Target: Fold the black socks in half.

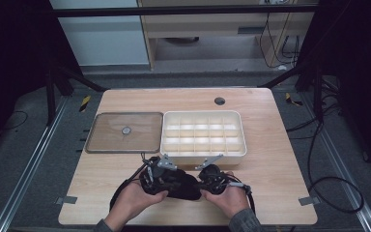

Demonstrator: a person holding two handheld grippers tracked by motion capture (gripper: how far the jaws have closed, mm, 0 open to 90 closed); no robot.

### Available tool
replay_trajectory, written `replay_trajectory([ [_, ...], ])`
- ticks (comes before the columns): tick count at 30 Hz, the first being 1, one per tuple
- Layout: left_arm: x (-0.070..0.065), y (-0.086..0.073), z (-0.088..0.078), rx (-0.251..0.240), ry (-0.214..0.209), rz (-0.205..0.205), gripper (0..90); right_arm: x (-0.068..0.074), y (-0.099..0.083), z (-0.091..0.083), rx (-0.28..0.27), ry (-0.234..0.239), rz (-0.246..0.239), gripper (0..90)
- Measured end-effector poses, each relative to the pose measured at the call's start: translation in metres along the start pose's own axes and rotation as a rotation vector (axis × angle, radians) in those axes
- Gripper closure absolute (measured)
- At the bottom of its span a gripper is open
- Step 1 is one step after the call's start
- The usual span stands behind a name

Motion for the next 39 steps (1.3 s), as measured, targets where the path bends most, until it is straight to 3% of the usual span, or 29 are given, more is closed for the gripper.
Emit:
replay_trajectory([
  [4,0.002,-0.002,0.012,0.033,0.036,0.016,76.6,-0.001,0.001,-0.001,-0.003,-0.001,0.006,84.1],
  [8,0.002,-0.005,0.019,0.025,0.021,-0.007,76.5,-0.003,0.001,-0.003,-0.010,-0.014,0.009,80.3],
  [9,0.002,-0.007,0.022,0.034,0.028,-0.001,76.5,-0.001,0.000,-0.006,-0.017,-0.020,0.015,68.5],
  [11,0.002,-0.008,0.023,0.045,0.037,0.009,76.4,0.000,-0.001,-0.008,-0.017,-0.035,0.006,59.3],
  [14,0.003,-0.008,0.021,0.021,0.031,-0.006,76.5,0.001,-0.003,-0.014,-0.037,-0.058,0.021,56.7],
  [16,0.002,-0.008,0.022,0.019,0.031,-0.001,76.4,0.001,-0.004,-0.013,-0.035,-0.055,0.032,59.3],
  [21,-0.006,-0.003,0.019,-0.006,0.020,0.006,76.4,-0.005,-0.004,-0.005,-0.041,-0.044,0.041,80.5],
  [25,-0.007,-0.001,0.027,0.006,0.043,0.017,76.4,-0.004,-0.005,0.000,-0.040,-0.038,0.047,83.9],
  [30,-0.003,-0.002,0.039,0.018,0.042,-0.003,76.2,-0.005,-0.005,-0.002,-0.051,-0.035,0.049,80.3],
  [35,0.002,-0.006,0.040,0.024,0.047,-0.011,76.3,-0.004,-0.008,-0.005,-0.047,-0.032,0.061,62.6],
  [39,0.003,-0.009,0.042,0.019,0.039,-0.021,76.2,-0.005,-0.012,-0.010,-0.071,-0.035,0.066,61.7],
])
Point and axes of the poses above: each handheld gripper's, and its own axes: z roughly forward along the jaws, y roughly out of its top, x roughly to its left, the point moved 4 cm from there along z, roughly forward along the jaws, and after that the axes turned 12 degrees about -z, right-handed, at the moved point
